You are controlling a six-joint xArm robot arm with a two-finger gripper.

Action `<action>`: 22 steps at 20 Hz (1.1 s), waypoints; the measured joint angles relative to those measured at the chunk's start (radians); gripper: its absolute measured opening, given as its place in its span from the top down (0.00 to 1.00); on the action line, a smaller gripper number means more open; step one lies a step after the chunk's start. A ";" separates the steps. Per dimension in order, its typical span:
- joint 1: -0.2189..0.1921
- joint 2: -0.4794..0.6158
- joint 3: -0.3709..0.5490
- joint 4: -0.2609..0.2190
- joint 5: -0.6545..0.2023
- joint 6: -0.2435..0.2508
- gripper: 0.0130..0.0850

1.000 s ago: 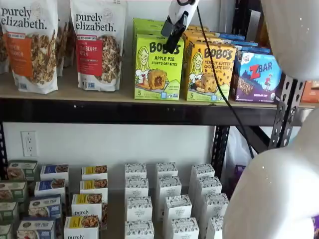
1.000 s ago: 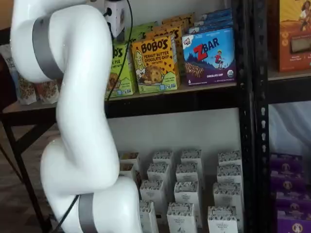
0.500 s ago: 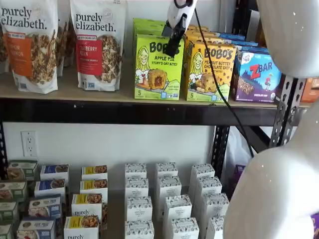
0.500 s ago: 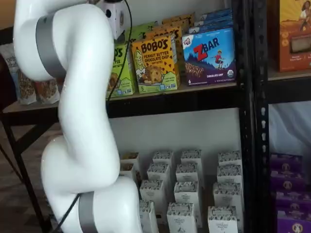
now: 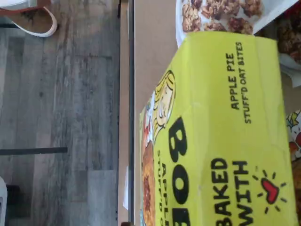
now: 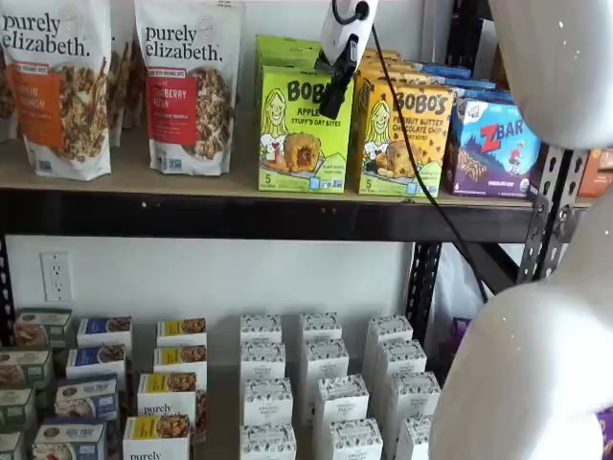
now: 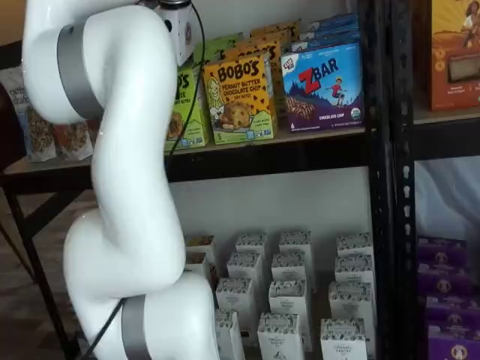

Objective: Pick the green box on the top shelf, the fourth from the left

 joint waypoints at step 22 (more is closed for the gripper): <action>0.003 -0.008 0.016 0.021 -0.015 0.002 0.44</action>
